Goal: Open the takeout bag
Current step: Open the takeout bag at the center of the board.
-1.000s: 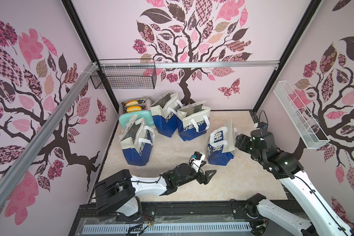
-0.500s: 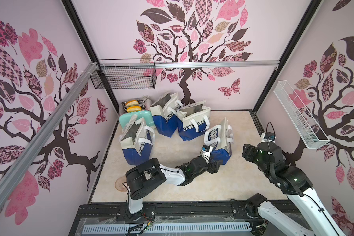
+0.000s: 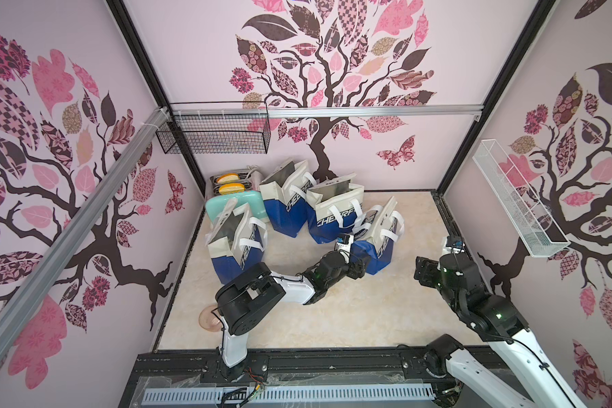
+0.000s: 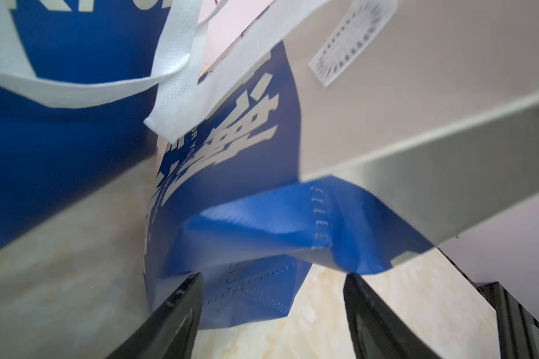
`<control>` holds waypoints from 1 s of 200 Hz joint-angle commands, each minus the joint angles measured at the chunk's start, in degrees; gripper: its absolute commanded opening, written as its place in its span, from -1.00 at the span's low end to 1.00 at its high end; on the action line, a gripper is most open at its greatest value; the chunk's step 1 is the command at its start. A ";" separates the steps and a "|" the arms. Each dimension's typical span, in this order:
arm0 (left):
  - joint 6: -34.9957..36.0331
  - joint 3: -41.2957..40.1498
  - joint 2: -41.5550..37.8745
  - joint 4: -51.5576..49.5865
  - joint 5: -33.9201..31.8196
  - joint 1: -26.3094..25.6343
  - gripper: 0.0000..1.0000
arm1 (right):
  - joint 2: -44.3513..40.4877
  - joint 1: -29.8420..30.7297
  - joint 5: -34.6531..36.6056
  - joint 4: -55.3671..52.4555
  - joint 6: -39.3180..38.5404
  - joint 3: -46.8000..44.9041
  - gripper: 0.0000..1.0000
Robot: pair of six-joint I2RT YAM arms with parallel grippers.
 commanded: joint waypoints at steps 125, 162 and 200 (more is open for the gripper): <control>19.65 -7.31 -1.66 23.26 -7.56 -7.09 0.82 | 0.07 -0.04 -3.36 33.86 -24.23 -8.59 0.50; 18.73 -3.44 2.78 27.02 -7.64 -6.47 0.79 | -1.28 -0.08 -5.12 37.12 -23.68 -10.10 0.43; 17.12 0.38 6.71 28.96 -7.76 -5.68 0.74 | 1.32 -0.03 -7.48 37.07 -26.08 -8.58 0.40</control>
